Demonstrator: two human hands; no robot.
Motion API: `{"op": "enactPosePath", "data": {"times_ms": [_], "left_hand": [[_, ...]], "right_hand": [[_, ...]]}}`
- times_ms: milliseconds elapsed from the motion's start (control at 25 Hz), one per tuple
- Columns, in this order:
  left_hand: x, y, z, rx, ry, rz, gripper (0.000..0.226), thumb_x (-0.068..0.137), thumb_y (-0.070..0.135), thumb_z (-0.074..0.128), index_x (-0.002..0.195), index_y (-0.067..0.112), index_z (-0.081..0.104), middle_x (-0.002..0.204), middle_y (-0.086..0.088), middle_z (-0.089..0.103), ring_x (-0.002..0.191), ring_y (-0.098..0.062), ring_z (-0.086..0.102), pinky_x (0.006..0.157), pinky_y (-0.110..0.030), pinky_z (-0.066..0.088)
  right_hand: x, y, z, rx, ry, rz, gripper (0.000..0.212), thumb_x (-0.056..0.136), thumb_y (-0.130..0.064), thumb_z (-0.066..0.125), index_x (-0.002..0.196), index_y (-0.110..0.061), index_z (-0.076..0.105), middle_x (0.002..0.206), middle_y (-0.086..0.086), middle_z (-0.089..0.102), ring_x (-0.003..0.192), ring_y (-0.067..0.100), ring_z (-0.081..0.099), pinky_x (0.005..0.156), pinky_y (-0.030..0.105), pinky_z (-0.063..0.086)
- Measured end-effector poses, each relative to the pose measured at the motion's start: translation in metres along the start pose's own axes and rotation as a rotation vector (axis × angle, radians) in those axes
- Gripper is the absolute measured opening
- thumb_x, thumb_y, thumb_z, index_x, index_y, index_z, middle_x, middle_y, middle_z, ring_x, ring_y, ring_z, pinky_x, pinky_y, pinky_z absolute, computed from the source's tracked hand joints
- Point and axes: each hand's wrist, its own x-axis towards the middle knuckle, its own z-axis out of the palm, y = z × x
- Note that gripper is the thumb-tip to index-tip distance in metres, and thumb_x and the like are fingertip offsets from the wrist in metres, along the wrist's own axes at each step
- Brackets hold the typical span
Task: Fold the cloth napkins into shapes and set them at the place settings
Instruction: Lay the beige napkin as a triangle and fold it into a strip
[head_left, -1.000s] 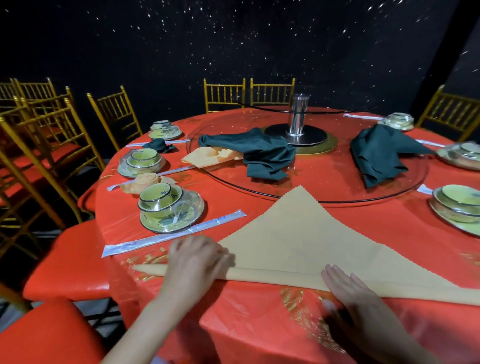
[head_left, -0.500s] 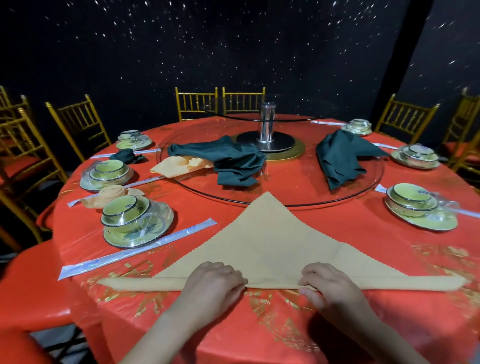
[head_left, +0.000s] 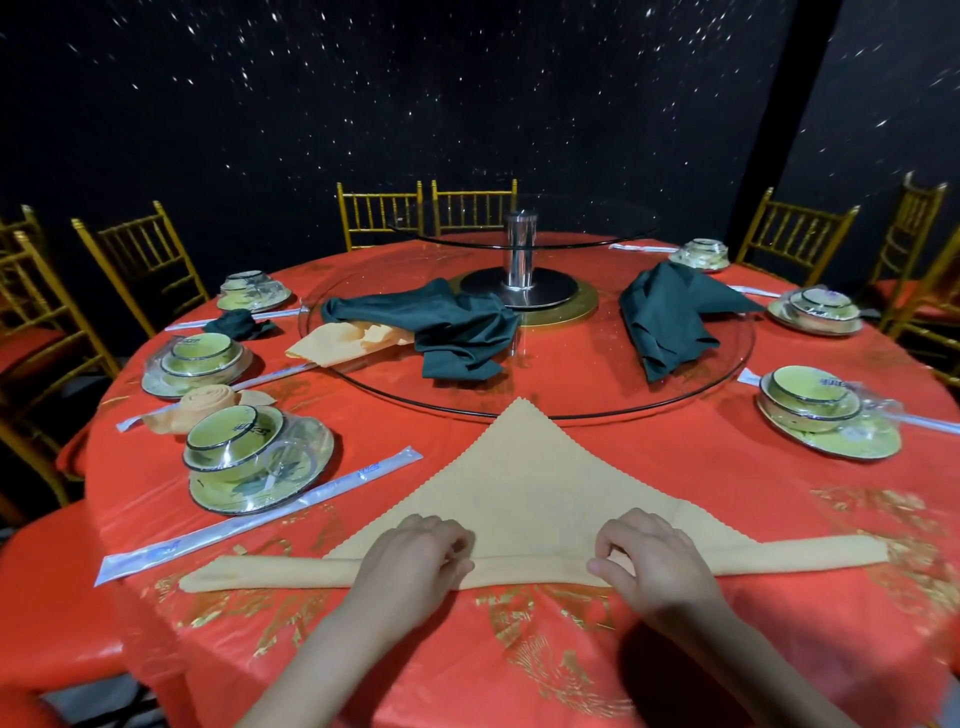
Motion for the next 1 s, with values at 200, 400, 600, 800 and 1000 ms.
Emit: {"op": "enactPosePath", "data": {"times_ms": [200, 400, 600, 800, 1000], "left_hand": [[0.01, 0.035, 0.014, -0.026, 0.17, 0.16, 0.03, 0.089, 0.032, 0.04, 0.109, 0.026, 0.061, 0.11, 0.01, 0.061, 0.105, -0.013, 0.054, 0.086, -0.028, 0.045], [0.011, 0.109, 0.056, 0.079, -0.057, 0.129, 0.058, 0.076, 0.047, 0.039, 0.111, 0.014, 0.069, 0.115, 0.0, 0.068, 0.109, -0.013, 0.063, 0.088, -0.032, 0.053], [0.004, 0.106, 0.071, 0.197, -0.028, 0.069, 0.069, 0.075, 0.053, 0.041, 0.118, 0.004, 0.065, 0.123, -0.01, 0.063, 0.115, -0.022, 0.06, 0.103, -0.039, 0.02], [0.006, 0.106, 0.073, 0.233, 0.036, 0.049, 0.07, 0.076, 0.054, 0.041, 0.119, 0.003, 0.065, 0.123, -0.012, 0.063, 0.114, -0.024, 0.06, 0.099, -0.04, 0.026], [0.008, 0.105, 0.078, 0.235, 0.07, 0.05, 0.071, 0.075, 0.054, 0.039, 0.117, 0.003, 0.066, 0.122, -0.012, 0.063, 0.112, -0.025, 0.061, 0.097, -0.039, 0.026]], "right_hand": [[0.001, -0.001, 0.0, 0.078, -0.028, 0.043, 0.038, 0.074, -0.062, 0.042, 0.085, -0.031, 0.06, 0.09, -0.015, 0.049, 0.093, 0.006, 0.043, 0.078, 0.025, 0.028], [0.002, 0.0, 0.003, 0.113, -0.005, 0.014, 0.042, 0.069, -0.058, 0.034, 0.082, -0.03, 0.063, 0.085, -0.014, 0.05, 0.093, 0.015, 0.054, 0.083, 0.031, 0.042], [-0.024, 0.024, 0.003, -0.046, 0.014, -0.045, 0.047, 0.1, -0.042, 0.02, 0.117, -0.026, 0.06, 0.119, -0.004, 0.065, 0.109, 0.016, 0.062, 0.094, 0.03, 0.046], [-0.036, 0.057, -0.009, -0.216, -0.115, -0.015, 0.077, 0.089, -0.064, -0.006, 0.146, -0.027, 0.03, 0.151, 0.006, 0.034, 0.138, 0.027, 0.032, 0.109, 0.043, 0.029], [-0.044, 0.08, -0.028, -0.282, -0.134, 0.104, 0.087, 0.091, -0.064, -0.004, 0.138, -0.008, 0.042, 0.141, 0.013, 0.046, 0.127, 0.029, 0.046, 0.097, 0.042, 0.043]]}}
